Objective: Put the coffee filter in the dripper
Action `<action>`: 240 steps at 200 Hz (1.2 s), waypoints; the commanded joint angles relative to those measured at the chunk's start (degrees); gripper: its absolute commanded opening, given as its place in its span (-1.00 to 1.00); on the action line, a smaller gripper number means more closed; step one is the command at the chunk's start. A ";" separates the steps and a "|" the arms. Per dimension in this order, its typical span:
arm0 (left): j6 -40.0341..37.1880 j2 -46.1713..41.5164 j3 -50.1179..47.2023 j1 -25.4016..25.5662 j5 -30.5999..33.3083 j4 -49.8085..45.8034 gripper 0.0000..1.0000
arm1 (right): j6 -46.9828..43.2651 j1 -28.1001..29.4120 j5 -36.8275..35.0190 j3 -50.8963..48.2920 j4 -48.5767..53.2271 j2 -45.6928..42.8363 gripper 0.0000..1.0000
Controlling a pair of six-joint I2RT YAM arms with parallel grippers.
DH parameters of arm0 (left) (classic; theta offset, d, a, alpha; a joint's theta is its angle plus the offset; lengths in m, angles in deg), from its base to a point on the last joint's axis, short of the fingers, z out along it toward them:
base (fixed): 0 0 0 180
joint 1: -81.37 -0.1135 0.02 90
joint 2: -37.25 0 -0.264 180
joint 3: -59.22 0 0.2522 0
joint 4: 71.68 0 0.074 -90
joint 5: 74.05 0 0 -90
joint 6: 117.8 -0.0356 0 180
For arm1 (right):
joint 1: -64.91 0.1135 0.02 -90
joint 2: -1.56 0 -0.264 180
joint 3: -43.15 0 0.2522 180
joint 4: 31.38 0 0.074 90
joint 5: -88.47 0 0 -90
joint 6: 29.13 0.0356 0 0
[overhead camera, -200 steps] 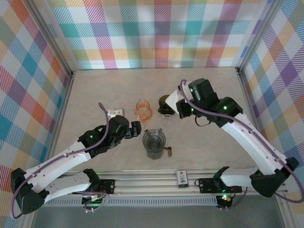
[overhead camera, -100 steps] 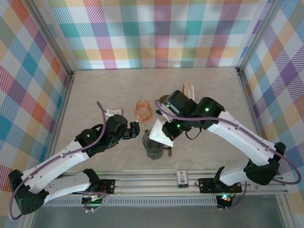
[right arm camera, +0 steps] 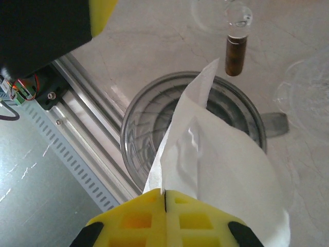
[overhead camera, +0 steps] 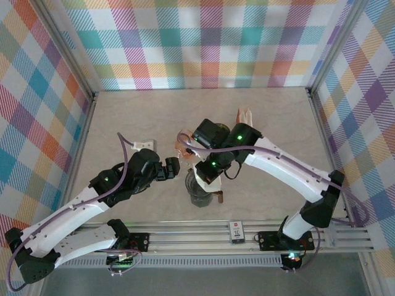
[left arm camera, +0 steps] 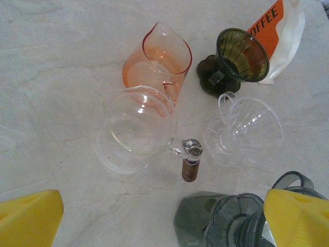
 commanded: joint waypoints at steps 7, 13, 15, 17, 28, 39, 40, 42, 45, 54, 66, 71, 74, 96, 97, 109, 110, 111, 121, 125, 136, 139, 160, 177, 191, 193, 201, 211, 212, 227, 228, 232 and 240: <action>-0.78 -1.75 1.44 -0.77 -0.67 -1.71 1.00 | -0.09 0.39 3.16 -1.23 -3.96 1.50 -1.00; -0.75 -1.98 1.48 -0.78 -0.59 -1.77 1.00 | 0.02 0.38 3.33 -1.65 -4.55 1.72 -1.00; -0.69 -2.01 1.44 -0.83 -0.55 -1.76 1.00 | 0.03 0.37 3.36 -1.82 -4.77 1.86 -1.00; -0.70 -2.13 1.37 -0.82 -0.66 -1.82 1.00 | 0.01 0.43 3.37 -2.06 -4.98 1.95 -1.00; -0.64 -2.44 1.33 -0.82 -0.71 -1.86 1.00 | 0.25 0.41 3.29 -3.06 -5.94 2.30 -1.00; -0.51 -2.59 1.12 -0.87 -0.63 -1.85 1.00 | 0.42 0.41 2.82 -4.04 -6.79 2.58 -1.00; -0.50 -2.62 1.05 -0.87 -0.63 -1.84 1.00 | 0.43 0.38 2.79 -4.16 -6.82 2.63 -1.00; -0.50 -2.70 1.05 -0.88 -0.67 -1.84 1.00 | 0.39 0.37 2.77 -4.36 -6.92 2.63 -1.00; -0.49 -2.75 1.04 -0.96 -0.69 -1.84 1.00 | 0.49 0.43 2.68 -4.57 -7.12 2.75 -1.00; -0.36 -2.78 0.92 -0.97 -0.83 -1.82 1.00 | 0.59 0.40 2.74 -5.16 -7.58 2.90 -1.00; -0.21 -2.70 0.84 -0.94 -1.07 -1.76 1.00 | 0.79 0.38 2.76 -6.08 -8.15 3.13 -1.00; -0.13 -2.64 0.88 -1.01 -1.19 -1.67 1.00 | 0.88 0.43 2.69 -6.49 -8.41 3.10 -1.00; -0.13 -2.60 0.82 -0.98 -1.23 -1.67 1.00 | 0.88 0.41 2.63 -6.75 -8.64 3.13 -1.00; 0.13 -2.30 0.90 -1.13 -1.79 -1.58 1.00 | 1.13 0.38 2.49 -8.11 -9.64 2.67 -0.95; 0.21 -2.29 0.90 -1.14 -1.82 -1.58 1.00 | 1.18 0.37 2.49 -8.17 -9.70 2.64 -0.94; 0.42 -2.21 1.04 -1.16 -2.12 -1.55 1.00 | 1.31 0.39 2.57 -8.54 -10.32 1.95 -0.79; 0.44 -2.21 1.10 -1.20 -2.12 -1.52 1.00 | 1.32 0.38 2.58 -8.52 -10.35 1.88 -0.78; 0.41 -2.16 1.09 -1.21 -2.17 -1.55 1.00 | 1.32 0.37 2.58 -8.55 -10.41 1.76 -0.76; 0.55 -2.13 1.20 -1.23 -2.54 -1.43 1.00 | 1.40 0.37 2.50 -8.76 -10.79 1.02 -0.59; 0.64 -2.06 1.17 -1.23 -2.79 -1.41 1.00 | 1.43 0.36 2.58 -8.82 -10.94 0.56 -0.52; 0.62 -1.77 1.41 -1.30 -3.22 -1.44 1.00 | 1.57 0.40 2.52 -9.01 -11.24 -0.68 -0.35; 0.59 -1.69 1.43 -1.32 -3.39 -1.41 1.00 | 1.62 0.39 2.38 -9.02 -11.28 -0.98 -0.32; 0.26 -0.89 2.32 -1.32 -4.89 -1.58 1.00 | 1.88 0.41 1.38 -9.19 -11.42 -3.75 -0.15; -0.04 0.05 3.00 -1.40 -6.31 -1.67 1.00 | 2.48 0.37 -0.47 -9.46 -11.36 -6.12 -0.03; -0.62 1.02 3.68 -1.40 -8.41 -1.13 1.00 | 3.18 0.08 -3.25 -10.01 -11.05 -8.02 0.09; -0.71 1.11 3.77 -1.40 -8.75 -1.03 1.00 | 3.28 -0.01 -3.65 -10.11 -10.96 -8.27 0.10; -1.14 1.82 4.15 -1.33 -10.50 -0.35 0.99 | 3.86 -0.79 -4.86 -10.77 -10.75 -9.16 0.13; -1.77 2.86 4.54 -1.39 -13.12 0.63 0.92 | 4.66 -2.25 -5.50 -12.03 -10.64 -9.99 0.13; -1.79 2.97 4.57 -1.40 -13.42 0.71 0.92 | 4.75 -2.40 -5.54 -12.15 -10.69 -10.07 0.13; -2.25 4.88 5.25 -1.39 -17.00 1.57 0.68 | 5.69 -4.25 -5.23 -14.31 -10.96 -10.58 0.11; -2.25 5.03 5.27 -1.40 -17.12 1.58 0.67 | 5.75 -4.36 -5.15 -14.48 -10.98 -10.58 0.11; -2.27 5.42 5.37 -1.39 -18.00 1.71 0.57 | 5.86 -4.61 -4.91 -14.89 -10.99 -10.62 0.10; -2.41 6.36 5.61 -1.40 -19.52 1.76 0.37 | 5.94 -4.77 -4.85 -15.70 -10.99 -10.29 0.07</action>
